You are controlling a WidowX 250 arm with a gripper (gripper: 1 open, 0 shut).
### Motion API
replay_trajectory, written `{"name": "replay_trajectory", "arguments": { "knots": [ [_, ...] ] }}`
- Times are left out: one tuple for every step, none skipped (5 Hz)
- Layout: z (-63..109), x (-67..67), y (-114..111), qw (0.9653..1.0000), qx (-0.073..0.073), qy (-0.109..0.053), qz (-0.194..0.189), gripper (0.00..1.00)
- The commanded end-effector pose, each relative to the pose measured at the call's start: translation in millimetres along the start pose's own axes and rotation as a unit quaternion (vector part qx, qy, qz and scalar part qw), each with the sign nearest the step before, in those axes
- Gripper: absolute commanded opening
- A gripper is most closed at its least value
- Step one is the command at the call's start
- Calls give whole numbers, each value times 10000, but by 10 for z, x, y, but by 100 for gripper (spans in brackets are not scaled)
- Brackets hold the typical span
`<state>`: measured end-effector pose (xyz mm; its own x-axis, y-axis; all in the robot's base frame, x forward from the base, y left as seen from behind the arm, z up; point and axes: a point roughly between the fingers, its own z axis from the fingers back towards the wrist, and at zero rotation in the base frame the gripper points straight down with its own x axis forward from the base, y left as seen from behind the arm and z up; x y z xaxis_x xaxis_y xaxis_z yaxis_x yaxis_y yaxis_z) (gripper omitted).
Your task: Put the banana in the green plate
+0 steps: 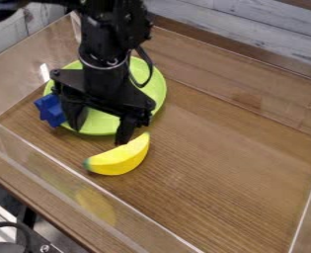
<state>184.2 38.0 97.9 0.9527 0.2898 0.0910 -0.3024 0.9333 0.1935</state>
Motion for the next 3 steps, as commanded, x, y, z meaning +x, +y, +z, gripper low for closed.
{"name": "replay_trajectory", "arguments": {
  "knots": [
    [-10,33,17,9999,-31,-113,-39,100],
    [-59,36,15,9998,-43,-121,-118,100],
    [-111,42,7,9998,-55,-125,-143,100]
  ]
}}
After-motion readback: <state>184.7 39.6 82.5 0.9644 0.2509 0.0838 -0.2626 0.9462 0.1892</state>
